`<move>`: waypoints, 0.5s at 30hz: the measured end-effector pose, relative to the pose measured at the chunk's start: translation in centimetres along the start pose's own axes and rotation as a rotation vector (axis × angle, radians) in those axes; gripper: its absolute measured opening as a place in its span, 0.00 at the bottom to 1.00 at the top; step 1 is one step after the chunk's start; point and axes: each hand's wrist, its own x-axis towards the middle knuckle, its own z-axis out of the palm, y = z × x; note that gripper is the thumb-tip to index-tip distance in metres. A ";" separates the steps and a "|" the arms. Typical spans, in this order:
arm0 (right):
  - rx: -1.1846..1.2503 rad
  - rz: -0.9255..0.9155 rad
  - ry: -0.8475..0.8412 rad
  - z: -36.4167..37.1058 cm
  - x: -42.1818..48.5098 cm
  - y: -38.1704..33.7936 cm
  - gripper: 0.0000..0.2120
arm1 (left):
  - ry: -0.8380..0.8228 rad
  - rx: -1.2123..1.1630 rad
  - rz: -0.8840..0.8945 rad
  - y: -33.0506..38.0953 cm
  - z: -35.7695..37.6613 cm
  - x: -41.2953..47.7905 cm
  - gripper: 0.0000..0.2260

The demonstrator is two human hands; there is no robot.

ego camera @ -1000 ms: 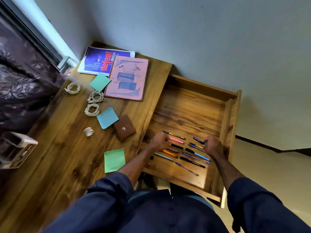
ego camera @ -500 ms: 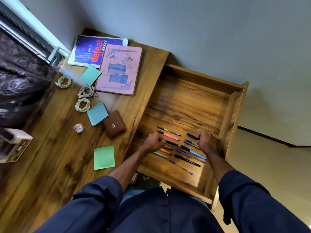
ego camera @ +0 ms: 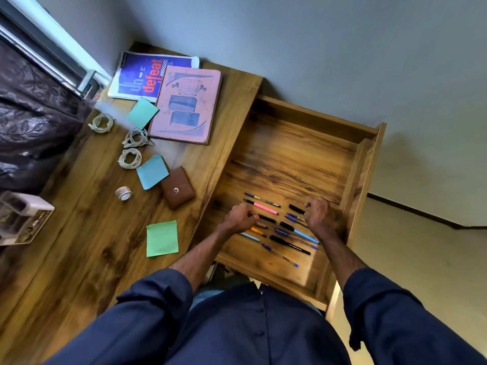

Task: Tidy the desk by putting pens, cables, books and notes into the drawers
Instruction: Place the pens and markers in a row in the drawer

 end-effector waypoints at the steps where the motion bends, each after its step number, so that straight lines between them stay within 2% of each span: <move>1: 0.011 -0.019 0.021 0.1 -0.3 -0.3 0.11 | 0.004 -0.007 -0.002 0.0 0.0 -0.2 0.07; 6: 0.080 -0.129 0.087 0.7 -2.2 -2.6 0.10 | 0.036 -0.040 -0.006 -1.1 -0.4 -1.4 0.06; 11: 0.111 -0.255 0.075 1.0 -4.4 -5.8 0.09 | 0.072 -0.083 -0.003 -2.0 -1.8 -3.1 0.06; 15: 0.146 -0.383 0.062 1.1 -6.5 -10.2 0.09 | 0.183 -0.106 0.040 -3.1 -3.8 -5.7 0.07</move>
